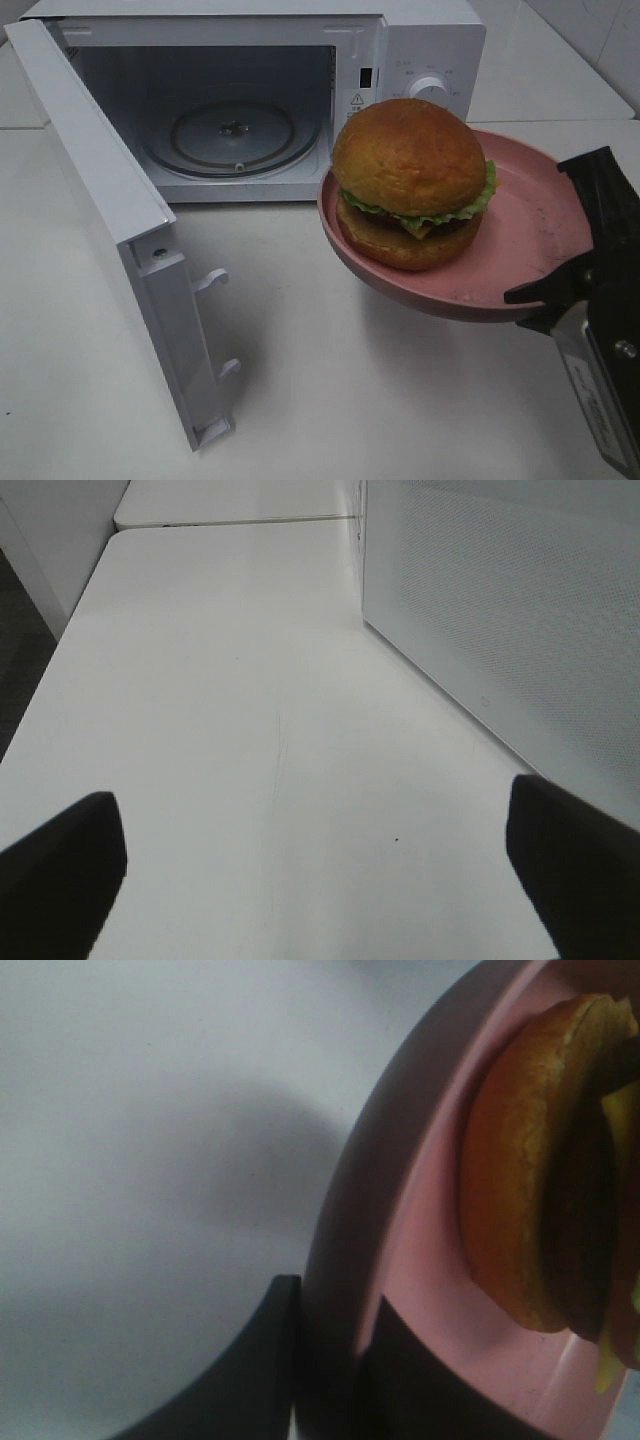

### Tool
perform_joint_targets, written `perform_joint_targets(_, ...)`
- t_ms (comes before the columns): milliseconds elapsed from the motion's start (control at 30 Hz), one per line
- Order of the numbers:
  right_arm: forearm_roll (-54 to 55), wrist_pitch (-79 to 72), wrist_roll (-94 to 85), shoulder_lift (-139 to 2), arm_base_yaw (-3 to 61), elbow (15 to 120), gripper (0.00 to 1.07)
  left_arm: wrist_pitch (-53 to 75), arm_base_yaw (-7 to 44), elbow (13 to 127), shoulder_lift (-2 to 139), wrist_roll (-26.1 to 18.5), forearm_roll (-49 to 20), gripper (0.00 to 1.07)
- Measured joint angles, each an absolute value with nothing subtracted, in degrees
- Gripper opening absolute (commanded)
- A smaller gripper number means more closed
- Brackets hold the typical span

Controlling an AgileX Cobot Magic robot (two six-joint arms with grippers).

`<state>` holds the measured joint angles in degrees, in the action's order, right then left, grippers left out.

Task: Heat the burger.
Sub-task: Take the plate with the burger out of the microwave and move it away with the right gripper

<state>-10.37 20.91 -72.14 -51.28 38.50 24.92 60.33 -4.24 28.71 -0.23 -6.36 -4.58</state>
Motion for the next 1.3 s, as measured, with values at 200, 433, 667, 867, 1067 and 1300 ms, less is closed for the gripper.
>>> perform_joint_targets(200,-10.5,24.9,-70.6,-48.4,38.5,23.9,0.00,60.3,-4.2,28.7,-0.2,-6.4,-4.6,0.98)
perform_joint_targets(433,-15.0,26.2,-63.2,-48.4,38.5,23.9,0.00,60.3,-4.2,28.7,-0.2,-6.4,-4.6,0.98)
perform_joint_targets(667,-25.4,27.8,-48.4,-48.4,38.5,23.9,0.00,60.3,-4.2,28.7,-0.2,-6.4,-4.6,0.98)
perform_joint_targets(867,-34.3,31.6,-35.4,-48.4,38.5,23.9,0.00,60.3,-4.2,28.7,-0.2,-6.4,-4.6,0.98)
perform_joint_targets(1067,-39.0,37.2,-25.0,-48.4,38.5,23.9,0.00,60.3,-4.2,28.7,-0.2,-6.4,-4.6,0.98)
perform_joint_targets(1300,-41.8,40.9,-17.8,-48.4,38.5,23.9,0.00,60.3,-4.2,28.7,-0.2,-6.4,-4.6,0.98)
